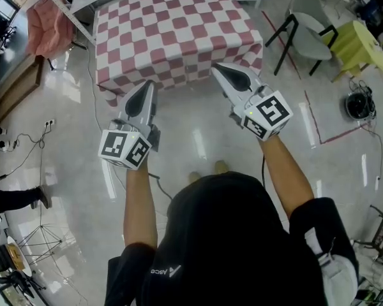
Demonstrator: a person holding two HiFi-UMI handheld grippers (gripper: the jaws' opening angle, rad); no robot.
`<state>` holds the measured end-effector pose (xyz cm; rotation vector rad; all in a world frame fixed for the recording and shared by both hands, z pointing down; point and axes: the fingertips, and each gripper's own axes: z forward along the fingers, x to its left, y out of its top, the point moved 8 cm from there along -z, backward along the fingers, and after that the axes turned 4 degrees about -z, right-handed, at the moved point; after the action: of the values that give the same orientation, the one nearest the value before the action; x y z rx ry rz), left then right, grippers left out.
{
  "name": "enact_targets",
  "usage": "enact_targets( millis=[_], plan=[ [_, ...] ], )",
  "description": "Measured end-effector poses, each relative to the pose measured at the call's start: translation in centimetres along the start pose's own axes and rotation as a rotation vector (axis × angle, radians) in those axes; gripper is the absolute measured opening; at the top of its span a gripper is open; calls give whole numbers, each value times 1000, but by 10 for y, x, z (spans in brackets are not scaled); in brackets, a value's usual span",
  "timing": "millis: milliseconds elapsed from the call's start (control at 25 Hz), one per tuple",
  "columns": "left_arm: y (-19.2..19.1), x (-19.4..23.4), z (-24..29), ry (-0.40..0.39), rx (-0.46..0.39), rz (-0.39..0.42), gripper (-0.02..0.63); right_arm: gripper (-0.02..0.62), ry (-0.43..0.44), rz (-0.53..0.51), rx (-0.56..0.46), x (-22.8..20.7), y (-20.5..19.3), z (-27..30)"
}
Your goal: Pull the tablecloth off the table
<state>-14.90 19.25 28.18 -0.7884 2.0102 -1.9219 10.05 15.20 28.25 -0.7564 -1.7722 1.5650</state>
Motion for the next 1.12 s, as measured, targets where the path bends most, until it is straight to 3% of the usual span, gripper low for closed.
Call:
enact_targets(
  millis=[600, 840, 1120],
  plan=[
    [11, 68, -20, -7, -20, 33, 9, 1, -60, -25, 22, 18, -12, 50],
    [4, 112, 8, 19, -4, 36, 9, 2, -82, -14, 27, -17, -29, 92],
    [-4, 187, 84, 85, 13, 54, 9, 1, -82, -54, 56, -96, -64, 167]
  ],
)
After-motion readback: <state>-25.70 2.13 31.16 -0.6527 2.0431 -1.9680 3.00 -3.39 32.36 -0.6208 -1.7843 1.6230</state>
